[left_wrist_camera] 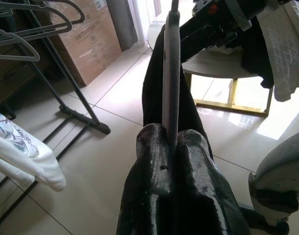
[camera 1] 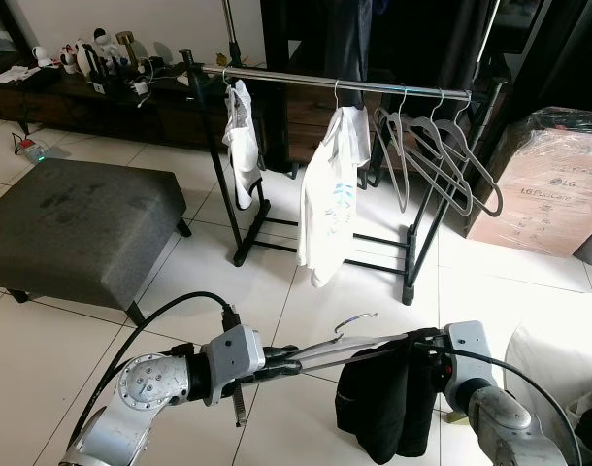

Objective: Hang hanger

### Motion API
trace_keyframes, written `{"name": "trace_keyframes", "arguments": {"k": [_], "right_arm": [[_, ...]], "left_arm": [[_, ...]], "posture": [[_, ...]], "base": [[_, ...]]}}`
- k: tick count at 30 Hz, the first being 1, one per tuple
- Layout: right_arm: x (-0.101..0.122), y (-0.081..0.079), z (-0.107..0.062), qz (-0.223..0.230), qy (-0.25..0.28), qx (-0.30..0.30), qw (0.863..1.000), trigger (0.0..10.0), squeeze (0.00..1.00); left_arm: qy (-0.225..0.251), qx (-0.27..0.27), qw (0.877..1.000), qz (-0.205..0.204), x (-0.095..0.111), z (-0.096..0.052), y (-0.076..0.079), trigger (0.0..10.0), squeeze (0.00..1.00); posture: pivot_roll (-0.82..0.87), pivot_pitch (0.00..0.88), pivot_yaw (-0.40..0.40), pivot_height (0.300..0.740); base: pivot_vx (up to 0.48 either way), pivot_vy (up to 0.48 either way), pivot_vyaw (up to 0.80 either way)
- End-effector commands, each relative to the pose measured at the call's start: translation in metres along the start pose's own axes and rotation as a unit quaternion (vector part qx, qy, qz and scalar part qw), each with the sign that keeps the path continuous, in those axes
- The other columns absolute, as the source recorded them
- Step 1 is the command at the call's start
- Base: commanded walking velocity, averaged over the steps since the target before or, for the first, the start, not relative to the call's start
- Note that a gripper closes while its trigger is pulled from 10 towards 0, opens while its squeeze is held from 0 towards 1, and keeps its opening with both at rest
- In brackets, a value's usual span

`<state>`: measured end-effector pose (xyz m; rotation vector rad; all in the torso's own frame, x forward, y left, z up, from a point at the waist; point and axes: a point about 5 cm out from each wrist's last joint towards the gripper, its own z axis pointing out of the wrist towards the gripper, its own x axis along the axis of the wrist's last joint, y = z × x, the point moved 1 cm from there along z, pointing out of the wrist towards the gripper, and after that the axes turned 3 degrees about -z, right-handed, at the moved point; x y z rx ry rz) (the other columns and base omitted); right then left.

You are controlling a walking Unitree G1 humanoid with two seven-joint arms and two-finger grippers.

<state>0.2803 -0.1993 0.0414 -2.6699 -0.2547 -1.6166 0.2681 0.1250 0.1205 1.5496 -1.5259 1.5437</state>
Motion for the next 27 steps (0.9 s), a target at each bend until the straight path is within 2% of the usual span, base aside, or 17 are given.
{"name": "trace_keyframes", "arguments": {"k": [1, 16, 22, 27], "right_arm": [[-0.001, -0.003, 0.001, 0.008, 0.003, 0.005, 1.0, 0.0, 0.0], [0.011, -0.001, 0.0, 0.005, 0.036, 0.017, 0.999, 0.0, 0.0], [0.015, 0.004, -0.005, -0.002, 0.041, 0.018, 0.999, 0.0, 0.0], [0.015, 0.003, -0.012, -0.013, 0.037, 0.033, 0.999, 0.0, 0.0]], "left_arm": [[0.025, 0.002, 1.0, 0.013, 0.013, 0.001, -0.004, 10.0, 0.0], [0.024, 0.005, 1.0, 0.011, 0.012, 0.001, -0.004, 10.0, 0.0], [0.02, 0.01, 1.0, 0.012, 0.01, 0.002, -0.004, 10.0, 0.0], [0.011, 0.039, 0.999, 0.021, 0.008, 0.005, -0.009, 10.0, 0.0]], "posture": [[-0.07, 0.154, 0.015, 0.74], [-0.07, 0.166, 0.012, 0.74], [-0.07, 0.166, 0.012, 0.74], [-0.08, 0.17, 0.011, 0.74]], "base": [[0.0, 0.0, 0.0], [0.0, 0.0, 0.0], [0.0, 0.0, 0.0], [0.0, 0.0, 0.0]]}}
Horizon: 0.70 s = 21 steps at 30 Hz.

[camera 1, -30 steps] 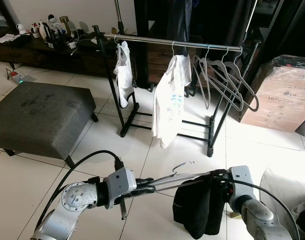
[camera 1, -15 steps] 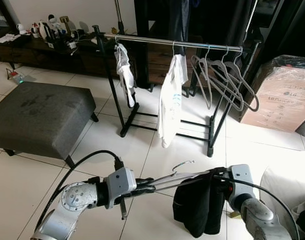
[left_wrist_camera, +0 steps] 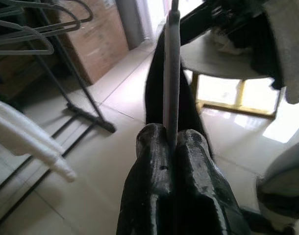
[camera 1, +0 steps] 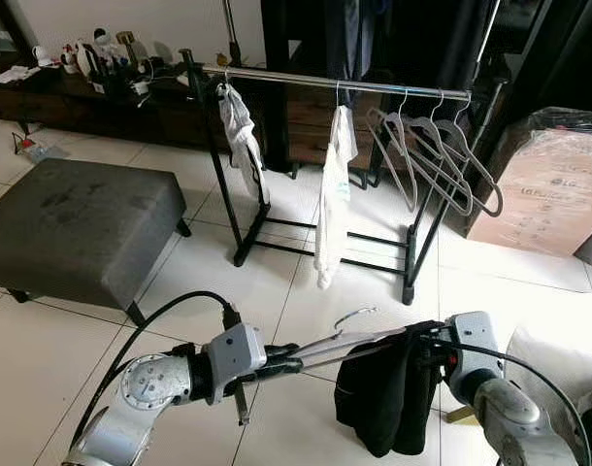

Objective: Hang hanger

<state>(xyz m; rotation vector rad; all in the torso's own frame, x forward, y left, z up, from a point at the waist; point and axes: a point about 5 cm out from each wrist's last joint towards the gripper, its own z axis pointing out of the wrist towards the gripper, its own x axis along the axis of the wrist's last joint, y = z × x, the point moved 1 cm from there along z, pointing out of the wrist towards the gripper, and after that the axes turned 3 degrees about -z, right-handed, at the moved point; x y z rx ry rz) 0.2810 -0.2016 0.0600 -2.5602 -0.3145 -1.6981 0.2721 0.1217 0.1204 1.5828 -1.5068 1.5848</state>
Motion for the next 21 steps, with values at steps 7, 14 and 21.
{"name": "trace_keyframes", "arguments": {"k": [7, 14, 21], "right_arm": [[-0.009, -0.005, -0.011, -0.025, -0.044, 0.04, 0.998, 10.0, 0.0], [0.003, -0.023, -0.013, -0.001, -0.023, 0.085, 0.996, 10.0, 1.0], [0.015, -0.038, -0.005, 0.015, -0.006, 0.105, 0.994, 10.0, 1.0]], "left_arm": [[0.017, 0.071, 0.997, 0.015, 0.007, 0.01, -0.014, 10.0, 0.0], [0.04, 0.119, 0.992, -0.017, 0.014, 0.024, -0.019, 10.0, 0.0], [0.041, 0.131, 0.99, -0.033, 0.016, 0.031, -0.021, 10.0, 0.0]], "posture": [[-0.08, 0.178, 0.011, 0.74], [-0.09, 0.183, 0.012, 0.74], [-0.09, 0.183, 0.01, 0.74]], "base": [[0.0, 0.0, 0.0], [0.0, 0.0, 0.0], [0.0, 0.0, 0.0]]}}
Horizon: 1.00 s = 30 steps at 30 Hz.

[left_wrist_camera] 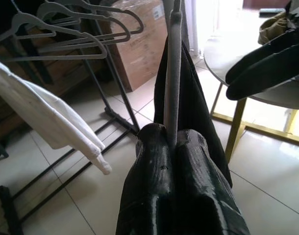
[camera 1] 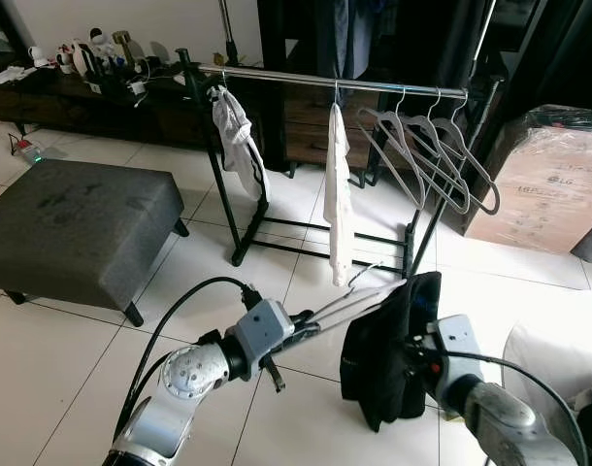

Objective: Hang hanger

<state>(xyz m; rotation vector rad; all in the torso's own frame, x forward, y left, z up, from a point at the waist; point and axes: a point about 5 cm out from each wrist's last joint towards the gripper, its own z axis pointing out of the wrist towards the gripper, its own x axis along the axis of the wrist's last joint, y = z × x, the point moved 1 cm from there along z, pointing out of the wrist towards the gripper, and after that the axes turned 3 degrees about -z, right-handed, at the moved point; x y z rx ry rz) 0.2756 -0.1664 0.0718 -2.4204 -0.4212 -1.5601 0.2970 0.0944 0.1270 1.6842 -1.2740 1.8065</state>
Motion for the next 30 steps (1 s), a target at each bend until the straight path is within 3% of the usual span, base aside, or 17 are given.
{"name": "trace_keyframes", "arguments": {"k": [1, 8, 16, 17, 18, 19, 20, 30], "right_arm": [[0.002, -0.005, 0.0, 0.0, -0.002, 0.009, 1.0, 10.0, 1.0], [-0.003, 0.0, 0.004, 0.005, -0.025, -0.014, 1.0, 10.0, 1.0], [0.006, -0.003, 0.02, 0.047, 0.005, -0.037, 0.998, 10.0, 1.0], [0.005, -0.004, 0.024, 0.049, 0.0, -0.041, 0.998, 10.0, 0.68], [0.005, -0.004, 0.024, 0.049, 0.0, -0.041, 0.998, 10.0, 0.68], [0.004, -0.005, 0.026, 0.048, -0.003, -0.043, 0.998, 10.0, 0.17], [0.003, -0.005, 0.029, 0.048, -0.005, -0.049, 0.998, 10.0, 0.0], [-0.002, 0.014, 0.032, 0.043, 0.0, -0.135, 0.99, 10.0, 0.0]], "left_arm": [[0.015, 0.015, 1.0, -0.007, 0.006, 0.001, -0.006, 10.0, 0.0], [0.01, 0.013, 0.999, -0.032, 0.007, 0.004, -0.003, 10.0, 0.0], [0.018, -0.016, 0.998, -0.053, 0.012, 0.007, 0.004, 10.0, 0.0], [0.024, -0.025, 0.998, -0.06, 0.016, 0.008, 0.007, 10.0, 0.0], [0.024, -0.025, 0.998, -0.06, 0.016, 0.008, 0.007, 10.0, 0.0], [0.026, -0.029, 0.997, -0.064, 0.017, 0.009, 0.008, 10.0, 0.0], [0.027, -0.034, 0.997, -0.066, 0.018, 0.009, 0.009, 10.0, 0.0], [0.027, -0.048, 0.996, -0.07, 0.022, 0.008, 0.009, 10.0, 0.0]], "posture": [[-0.09, 0.183, 0.01, 0.74], [-0.09, 0.179, 0.008, 0.74], [-0.08, 0.165, 0.011, 0.74], [-0.08, 0.161, 0.014, 0.74], [-0.08, 0.161, 0.014, 0.74], [-0.08, 0.16, 0.015, 0.74], [-0.07, 0.158, 0.017, 0.74], [-0.07, 0.157, 0.028, 0.74]], "base": [[0.0, 0.0, 0.0], [0.0, 0.0, 0.0], [0.0, 0.0, 0.0], [0.0, 0.0, 0.0], [0.0, 0.0, 0.0], [0.0, 0.0, 0.0], [0.0, 0.0, 0.0], [0.0, 0.0, 0.0]]}}
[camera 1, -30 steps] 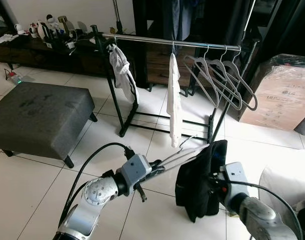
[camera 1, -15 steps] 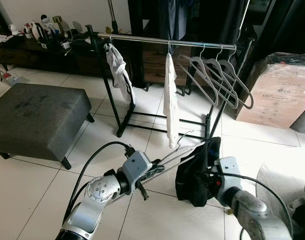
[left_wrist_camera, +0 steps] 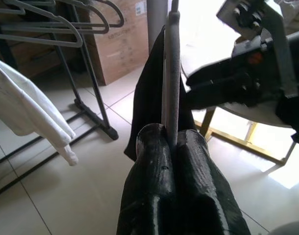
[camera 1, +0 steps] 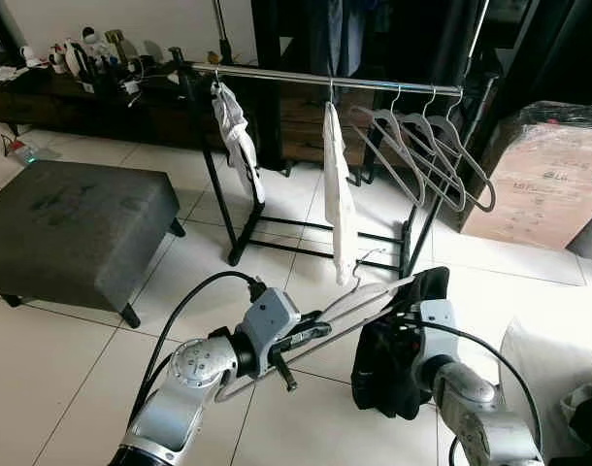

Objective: Hang hanger

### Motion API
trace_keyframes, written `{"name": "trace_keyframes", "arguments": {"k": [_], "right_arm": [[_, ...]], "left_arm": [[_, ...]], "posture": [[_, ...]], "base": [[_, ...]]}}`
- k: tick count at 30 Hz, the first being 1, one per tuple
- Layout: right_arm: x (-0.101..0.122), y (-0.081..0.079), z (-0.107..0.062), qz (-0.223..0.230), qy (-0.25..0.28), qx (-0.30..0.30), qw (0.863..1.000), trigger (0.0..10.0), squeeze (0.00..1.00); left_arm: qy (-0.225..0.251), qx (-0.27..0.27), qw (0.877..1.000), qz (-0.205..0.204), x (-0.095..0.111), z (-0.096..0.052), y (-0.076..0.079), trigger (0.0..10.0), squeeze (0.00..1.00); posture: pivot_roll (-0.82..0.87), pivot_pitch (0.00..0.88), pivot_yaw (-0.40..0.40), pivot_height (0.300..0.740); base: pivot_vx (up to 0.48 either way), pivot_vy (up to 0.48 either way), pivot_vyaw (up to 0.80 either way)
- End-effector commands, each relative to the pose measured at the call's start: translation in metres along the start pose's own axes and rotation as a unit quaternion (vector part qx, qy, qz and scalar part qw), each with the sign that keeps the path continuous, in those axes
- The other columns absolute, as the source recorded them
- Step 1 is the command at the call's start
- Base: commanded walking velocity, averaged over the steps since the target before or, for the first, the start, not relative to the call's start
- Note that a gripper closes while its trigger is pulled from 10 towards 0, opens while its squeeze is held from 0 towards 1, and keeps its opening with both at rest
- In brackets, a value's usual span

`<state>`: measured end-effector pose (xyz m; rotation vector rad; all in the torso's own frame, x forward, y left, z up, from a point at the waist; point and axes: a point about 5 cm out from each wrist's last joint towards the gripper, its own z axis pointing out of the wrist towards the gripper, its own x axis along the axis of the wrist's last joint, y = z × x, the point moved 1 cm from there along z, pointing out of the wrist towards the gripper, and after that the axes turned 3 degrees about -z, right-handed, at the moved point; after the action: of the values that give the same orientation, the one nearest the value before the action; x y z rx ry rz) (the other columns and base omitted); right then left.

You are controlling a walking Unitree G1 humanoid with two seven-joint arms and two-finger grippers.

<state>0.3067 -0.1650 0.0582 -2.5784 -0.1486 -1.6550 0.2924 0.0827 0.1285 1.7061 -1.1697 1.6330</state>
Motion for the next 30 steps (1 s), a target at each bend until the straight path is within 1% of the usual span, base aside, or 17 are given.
{"name": "trace_keyframes", "arguments": {"k": [1, 5, 7, 16, 19, 22, 23, 24, 26, 27, 29, 30], "right_arm": [[0.0, 0.005, 0.002, 0.009, 0.008, -0.021, 1.0, 10.0, 0.0], [0.001, 0.005, 0.003, 0.014, 0.016, -0.025, 0.999, 10.0, 0.0], [0.005, 0.006, 0.004, 0.024, 0.029, -0.029, 0.999, 10.0, 0.0], [0.008, 0.005, 0.01, 0.028, 0.042, -0.038, 0.998, 10.0, 0.0], [0.007, 0.009, 0.012, 0.019, 0.041, -0.055, 0.997, 10.0, 0.0], [0.007, 0.013, 0.013, 0.021, 0.041, -0.068, 0.997, 10.0, 0.0], [0.008, 0.016, 0.013, 0.021, 0.044, -0.082, 0.995, 10.0, 0.0], [0.008, 0.016, 0.013, 0.021, 0.044, -0.082, 0.995, 10.0, 0.0], [0.01, 0.022, 0.013, 0.025, 0.05, -0.1, 0.993, 10.0, 0.0], [0.01, 0.022, 0.013, 0.025, 0.05, -0.1, 0.993, 10.0, 0.0], [0.012, 0.028, 0.013, 0.029, 0.058, -0.121, 0.991, 10.0, 0.0], [0.012, 0.028, 0.013, 0.029, 0.058, -0.121, 0.991, 10.0, 0.0]], "left_arm": [[0.034, -0.011, 0.999, 0.009, 0.017, 0.001, 0.002, 10.0, 0.0], [0.035, -0.013, 0.999, 0.009, 0.017, 0.001, 0.002, 10.0, 0.0], [0.035, -0.014, 0.999, 0.008, 0.018, 0.001, 0.003, 10.0, 0.0], [0.035, -0.018, 0.999, 0.007, 0.019, 0.001, 0.003, 10.0, 0.0], [0.035, -0.018, 0.999, 0.007, 0.019, 0.001, 0.003, 10.0, 0.0], [0.035, -0.018, 0.999, 0.006, 0.02, 0.001, 0.003, 10.0, 0.0], [0.035, -0.018, 0.999, 0.006, 0.02, 0.001, 0.003, 10.0, 0.0], [0.035, -0.018, 0.999, 0.006, 0.02, 0.001, 0.003, 10.0, 0.0], [0.035, -0.018, 0.999, 0.006, 0.02, 0.001, 0.004, 10.0, 0.0], [0.035, -0.018, 0.999, 0.006, 0.02, 0.001, 0.004, 10.0, 0.0], [0.034, -0.018, 0.999, 0.005, 0.019, 0.0, 0.004, 10.0, 0.0], [0.034, -0.018, 0.999, 0.005, 0.019, 0.0, 0.004, 10.0, 0.0]], "posture": [[-0.07, 0.157, 0.029, 0.74], [-0.07, 0.157, 0.03, 0.74], [-0.07, 0.158, 0.032, 0.74], [-0.06, 0.162, 0.033, 0.74], [-0.06, 0.163, 0.033, 0.74], [-0.06, 0.166, 0.033, 0.74], [-0.06, 0.167, 0.033, 0.74], [-0.06, 0.167, 0.033, 0.74], [-0.06, 0.168, 0.033, 0.74], [-0.06, 0.168, 0.033, 0.74], [-0.06, 0.17, 0.033, 0.74], [-0.06, 0.17, 0.033, 0.74]], "base": [[0.0, 0.0, 0.0], [0.0, 0.0, 0.0], [0.0, 0.0, 0.0], [0.0, 0.0, 0.0], [0.0, 0.0, 0.0], [0.0, 0.0, 0.0], [0.0, 0.0, 0.0], [0.0, 0.0, 0.0], [0.0, 0.0, 0.0], [0.0, 0.0, 0.0], [0.0, 0.0, 0.0], [0.0, 0.0, 0.0]]}}
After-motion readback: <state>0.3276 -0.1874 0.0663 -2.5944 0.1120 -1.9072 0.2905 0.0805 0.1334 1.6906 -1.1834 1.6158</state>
